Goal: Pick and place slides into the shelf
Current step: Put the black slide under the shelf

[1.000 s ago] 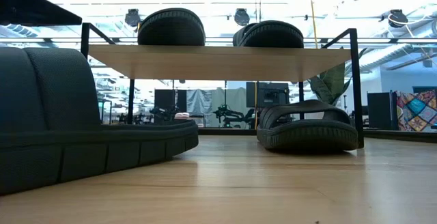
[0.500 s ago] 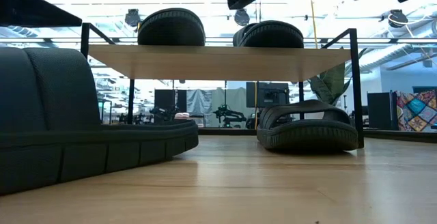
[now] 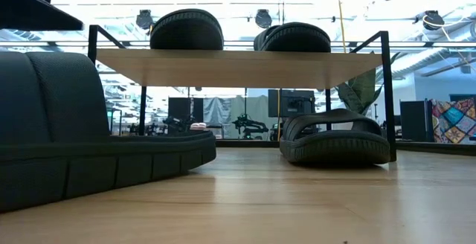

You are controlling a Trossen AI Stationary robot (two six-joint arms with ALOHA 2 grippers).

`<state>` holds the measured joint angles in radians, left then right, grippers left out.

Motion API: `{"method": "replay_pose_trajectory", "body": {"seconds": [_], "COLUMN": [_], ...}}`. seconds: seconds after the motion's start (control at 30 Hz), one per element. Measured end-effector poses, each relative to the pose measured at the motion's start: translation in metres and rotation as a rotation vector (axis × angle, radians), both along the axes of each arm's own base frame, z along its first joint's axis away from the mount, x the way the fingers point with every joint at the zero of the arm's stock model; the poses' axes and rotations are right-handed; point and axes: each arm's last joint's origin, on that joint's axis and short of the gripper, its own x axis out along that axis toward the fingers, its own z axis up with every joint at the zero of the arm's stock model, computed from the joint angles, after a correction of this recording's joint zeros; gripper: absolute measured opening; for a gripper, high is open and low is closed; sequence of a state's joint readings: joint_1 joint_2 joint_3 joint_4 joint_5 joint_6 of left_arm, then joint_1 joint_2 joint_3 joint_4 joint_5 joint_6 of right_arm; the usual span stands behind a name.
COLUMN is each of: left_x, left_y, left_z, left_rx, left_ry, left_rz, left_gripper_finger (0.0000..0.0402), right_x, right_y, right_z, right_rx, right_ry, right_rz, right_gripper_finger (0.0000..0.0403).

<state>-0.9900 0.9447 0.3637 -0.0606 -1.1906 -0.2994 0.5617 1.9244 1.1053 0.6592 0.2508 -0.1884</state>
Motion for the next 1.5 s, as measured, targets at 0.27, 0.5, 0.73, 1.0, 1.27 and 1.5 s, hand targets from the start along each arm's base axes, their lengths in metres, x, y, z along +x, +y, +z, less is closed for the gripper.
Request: {"method": "replay_pose_trajectory", "body": {"seconds": [0.27, 0.5, 0.73, 1.0, 1.27, 1.5], "left_x": [-0.006, 0.007, 0.04, 0.057, 0.068, 0.097], "left_y": [-0.039, -0.083, -0.145, -0.159, -0.14, -0.124], "left_z": [-0.01, -0.036, -0.055, -0.037, -0.015, -0.016], "left_rx": [0.013, 0.032, 0.28, 0.313, 0.366, 0.161], "left_ry": [0.048, 0.108, 0.276, 0.436, 0.511, 0.764], "left_rz": [-0.308, -0.336, -0.313, -0.132, -0.024, -0.107], "left_gripper_finger": [0.0, 0.0, 0.0016, 0.0113, 0.0169, 0.0171], "right_x": [-0.039, -0.052, -0.051, -0.052, -0.054, -0.058], "right_y": [-0.004, -0.011, -0.011, -0.01, -0.011, -0.013], "right_z": [0.058, 0.076, 0.076, 0.076, 0.071, 0.056], "right_rx": [-0.126, -0.133, -0.122, -0.106, -0.088, -0.074], "right_ry": [0.047, 0.054, 0.056, 0.061, 0.078, 0.122], "right_rz": [-0.124, -0.145, -0.148, -0.144, -0.144, -0.13], "right_gripper_finger": [0.002, 0.0006, 0.0004, 0.0001, 0.0, 0.0]}}
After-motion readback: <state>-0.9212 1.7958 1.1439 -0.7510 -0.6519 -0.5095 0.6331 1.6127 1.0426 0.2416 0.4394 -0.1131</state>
